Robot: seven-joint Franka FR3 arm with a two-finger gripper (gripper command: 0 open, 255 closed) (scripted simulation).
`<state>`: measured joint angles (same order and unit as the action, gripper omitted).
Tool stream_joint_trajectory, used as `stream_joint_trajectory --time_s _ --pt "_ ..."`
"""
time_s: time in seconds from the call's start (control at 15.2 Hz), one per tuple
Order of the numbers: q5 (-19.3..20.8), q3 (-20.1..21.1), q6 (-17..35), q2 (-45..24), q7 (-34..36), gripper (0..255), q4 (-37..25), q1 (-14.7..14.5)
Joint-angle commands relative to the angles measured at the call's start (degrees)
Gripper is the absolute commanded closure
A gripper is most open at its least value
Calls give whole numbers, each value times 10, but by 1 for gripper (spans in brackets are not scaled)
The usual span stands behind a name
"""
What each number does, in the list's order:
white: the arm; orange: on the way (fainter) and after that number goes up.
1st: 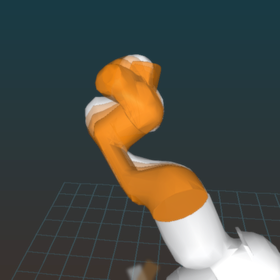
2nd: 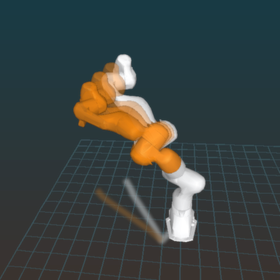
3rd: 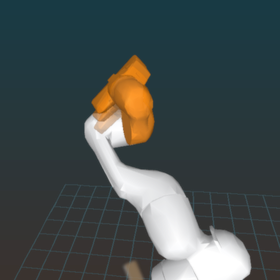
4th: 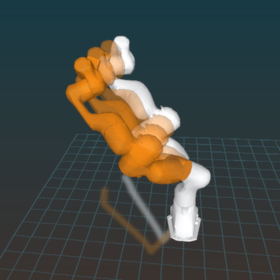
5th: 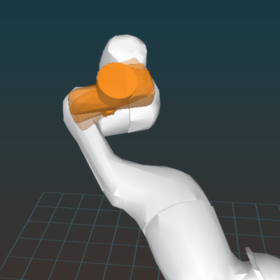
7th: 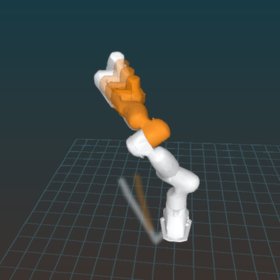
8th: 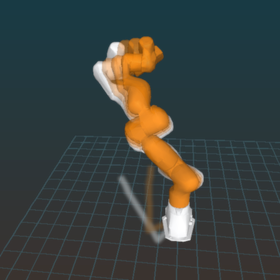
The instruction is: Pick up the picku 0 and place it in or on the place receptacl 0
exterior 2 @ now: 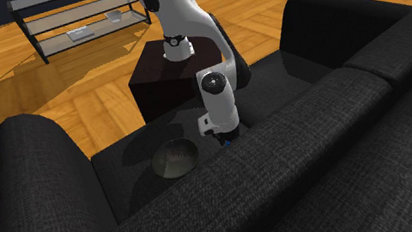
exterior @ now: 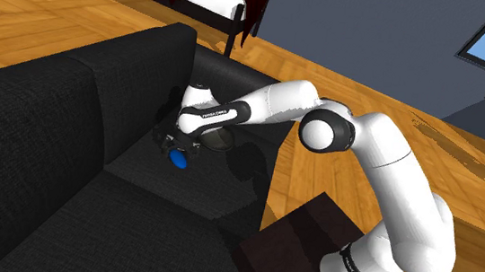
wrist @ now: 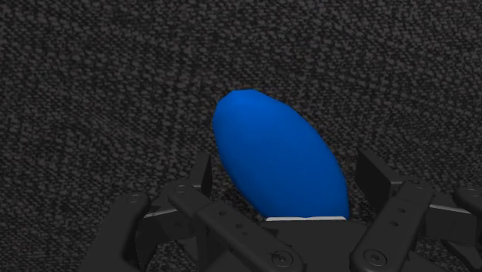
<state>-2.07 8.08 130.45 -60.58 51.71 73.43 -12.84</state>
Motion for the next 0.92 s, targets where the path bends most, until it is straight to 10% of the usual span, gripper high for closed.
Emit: stream_joint_trajectory --time_s 0.0,0.07,0.86 --pt "0 0 0 0 0 0 0 0" --pt "0 0 0 0 0 255 0 0" --pt "-1 1 -8 20 1 255 11 1"
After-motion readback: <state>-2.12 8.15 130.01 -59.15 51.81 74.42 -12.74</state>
